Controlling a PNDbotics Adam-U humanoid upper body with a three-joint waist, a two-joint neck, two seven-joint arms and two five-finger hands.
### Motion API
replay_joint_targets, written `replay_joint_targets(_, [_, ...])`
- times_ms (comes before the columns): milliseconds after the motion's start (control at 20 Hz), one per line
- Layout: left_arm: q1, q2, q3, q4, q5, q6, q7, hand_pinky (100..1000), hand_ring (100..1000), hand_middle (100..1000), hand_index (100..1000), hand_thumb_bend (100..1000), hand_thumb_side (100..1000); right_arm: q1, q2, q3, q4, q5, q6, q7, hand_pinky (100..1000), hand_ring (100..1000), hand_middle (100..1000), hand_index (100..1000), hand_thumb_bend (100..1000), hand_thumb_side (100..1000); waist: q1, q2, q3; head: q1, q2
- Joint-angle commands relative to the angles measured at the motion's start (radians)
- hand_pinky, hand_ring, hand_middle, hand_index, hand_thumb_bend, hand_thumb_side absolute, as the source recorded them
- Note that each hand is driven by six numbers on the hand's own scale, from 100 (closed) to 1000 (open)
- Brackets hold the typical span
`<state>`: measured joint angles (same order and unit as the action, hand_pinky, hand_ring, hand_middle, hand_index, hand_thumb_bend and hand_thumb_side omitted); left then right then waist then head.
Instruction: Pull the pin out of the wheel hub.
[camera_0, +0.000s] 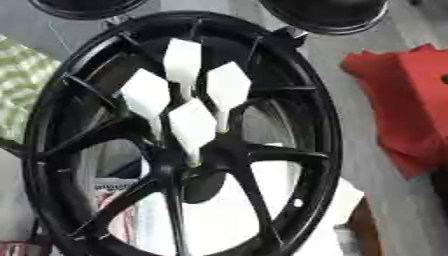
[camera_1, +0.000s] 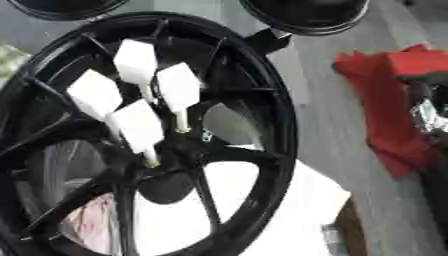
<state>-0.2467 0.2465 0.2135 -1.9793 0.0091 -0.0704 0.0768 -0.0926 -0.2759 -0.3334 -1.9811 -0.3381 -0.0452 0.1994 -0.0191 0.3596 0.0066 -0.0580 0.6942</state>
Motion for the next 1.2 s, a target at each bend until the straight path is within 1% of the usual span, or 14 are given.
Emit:
replay_joint_targets(50, [-0.002,0.017,0.001,-0.021,0.003,-0.004,0.001,824,575,553,711,100,641,-0.003,-0.016,-0.012,-0.019,-0.001,0.007,-0.001,973,756,507,589,191,134,0.003,-0.031,-0.003,0.013,0.016])
replay_joint_targets(350, [0.008,0.044,0.001,-0.021,0.006,-0.013,0.001,821,576,553,712,100,630,0.007,-0.017,-0.007,-0.019,-0.006,0.02,0.004,974,756,507,589,190,136,0.005,-0.053,-0.009,0.031,0.055])
replay_joint_targets(450, [0.012,0.067,-0.001,-0.021,0.005,-0.019,0.001,820,576,555,713,100,621,0.011,-0.017,-0.003,-0.019,-0.006,0.024,0.009,974,756,507,589,188,137,0.005,-0.059,-0.012,0.034,0.061])
replay_joint_targets(550, [0.016,0.107,-0.009,-0.021,0.002,-0.033,-0.003,818,576,557,714,100,610,0.016,-0.017,0.002,-0.019,-0.003,0.028,0.015,974,756,507,589,187,138,0.007,-0.063,-0.017,0.037,0.064])
replay_joint_targets(700, [0.026,0.211,-0.034,-0.021,0.0,-0.067,-0.021,814,577,562,717,100,589,0.026,-0.015,0.008,-0.019,0.004,0.035,0.023,975,757,506,588,184,142,0.012,-0.07,-0.023,0.039,0.062])
replay_joint_targets(950, [0.027,0.433,-0.09,-0.021,0.021,-0.133,-0.047,805,582,571,724,100,562,0.048,-0.015,0.014,-0.019,0.024,0.042,0.034,975,757,506,588,181,145,0.023,-0.08,-0.033,0.035,0.062])
replay_joint_targets(1050, [0.023,0.53,-0.117,-0.021,0.029,-0.143,-0.072,801,589,585,734,100,549,0.054,-0.02,0.017,-0.019,0.029,0.038,0.038,975,757,506,588,181,144,0.026,-0.084,-0.037,0.036,0.065])
replay_joint_targets(1200, [0.008,0.656,-0.15,-0.021,0.017,-0.155,-0.125,794,599,595,742,100,526,0.063,-0.029,0.02,-0.019,0.033,0.032,0.042,975,757,505,588,179,144,0.031,-0.089,-0.041,0.038,0.066])
